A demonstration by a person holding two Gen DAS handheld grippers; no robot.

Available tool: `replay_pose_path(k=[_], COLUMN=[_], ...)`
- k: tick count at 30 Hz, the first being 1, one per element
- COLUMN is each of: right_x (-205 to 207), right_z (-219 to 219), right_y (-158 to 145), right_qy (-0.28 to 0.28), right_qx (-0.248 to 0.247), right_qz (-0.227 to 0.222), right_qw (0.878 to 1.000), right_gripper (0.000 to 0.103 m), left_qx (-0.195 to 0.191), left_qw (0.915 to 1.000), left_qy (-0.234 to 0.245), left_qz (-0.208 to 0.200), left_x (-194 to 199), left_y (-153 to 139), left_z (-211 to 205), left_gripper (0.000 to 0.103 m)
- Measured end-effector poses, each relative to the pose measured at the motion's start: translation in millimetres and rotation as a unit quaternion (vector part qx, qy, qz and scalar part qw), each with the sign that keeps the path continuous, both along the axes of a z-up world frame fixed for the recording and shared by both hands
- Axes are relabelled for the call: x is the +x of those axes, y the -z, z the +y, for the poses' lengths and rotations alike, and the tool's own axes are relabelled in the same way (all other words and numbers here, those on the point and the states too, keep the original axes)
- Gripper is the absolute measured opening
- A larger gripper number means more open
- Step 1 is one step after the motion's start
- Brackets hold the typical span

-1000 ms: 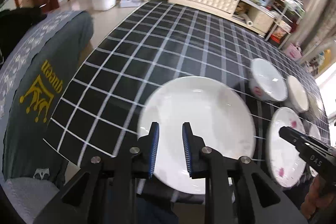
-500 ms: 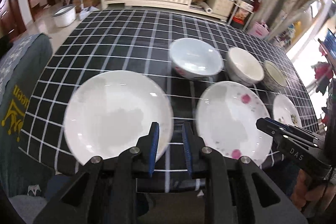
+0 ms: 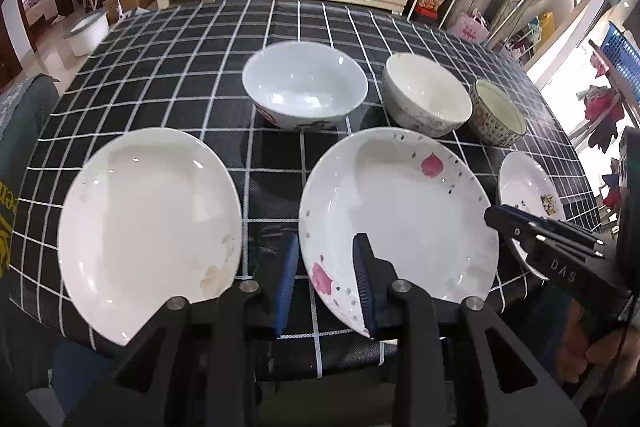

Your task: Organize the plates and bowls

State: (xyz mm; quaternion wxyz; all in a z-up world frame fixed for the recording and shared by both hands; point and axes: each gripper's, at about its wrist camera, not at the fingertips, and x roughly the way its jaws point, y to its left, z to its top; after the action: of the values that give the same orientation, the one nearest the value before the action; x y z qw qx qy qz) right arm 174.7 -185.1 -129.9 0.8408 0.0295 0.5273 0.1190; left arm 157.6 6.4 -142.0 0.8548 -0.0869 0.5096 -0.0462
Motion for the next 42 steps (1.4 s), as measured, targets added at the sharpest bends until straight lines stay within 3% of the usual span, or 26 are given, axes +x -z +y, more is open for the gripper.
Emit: replay_pose_path(k=[19, 22, 23, 36, 42], right_x=[43, 49, 51, 28, 19], right_z=[7, 8, 7, -3, -3], right_y=[11, 17, 20, 31, 28], right_qy=[-0.056, -0.071, -0.071, -0.051, -0.022], right_qx=[-0.038, -0.036, -0.040, -0.033, -0.044], right_qz=[-0.011, 0.007, 0.014, 0.047, 0.039], right_qw=[0.998, 0.997, 0.997, 0.997, 0.998], right_gripper=[0.022, 0.038, 0.039, 0.038, 0.028], left_qx=[-0.001, -0.004, -0.005, -0.012, -0.001], left_qw=[0.9989, 0.9988, 0.9987, 0.9979, 0.9982], left_qy=[0.001, 0.002, 0.001, 0.017, 0.017], left_qz=[0.046, 0.049, 0.051, 0.062, 0.057], left_x=[36, 37, 38, 33, 29], left_y=[42, 46, 47, 55, 54], left_z=[3, 2, 2, -3, -2], left_gripper=[0.026, 0.026, 0.026, 0.026, 0.019])
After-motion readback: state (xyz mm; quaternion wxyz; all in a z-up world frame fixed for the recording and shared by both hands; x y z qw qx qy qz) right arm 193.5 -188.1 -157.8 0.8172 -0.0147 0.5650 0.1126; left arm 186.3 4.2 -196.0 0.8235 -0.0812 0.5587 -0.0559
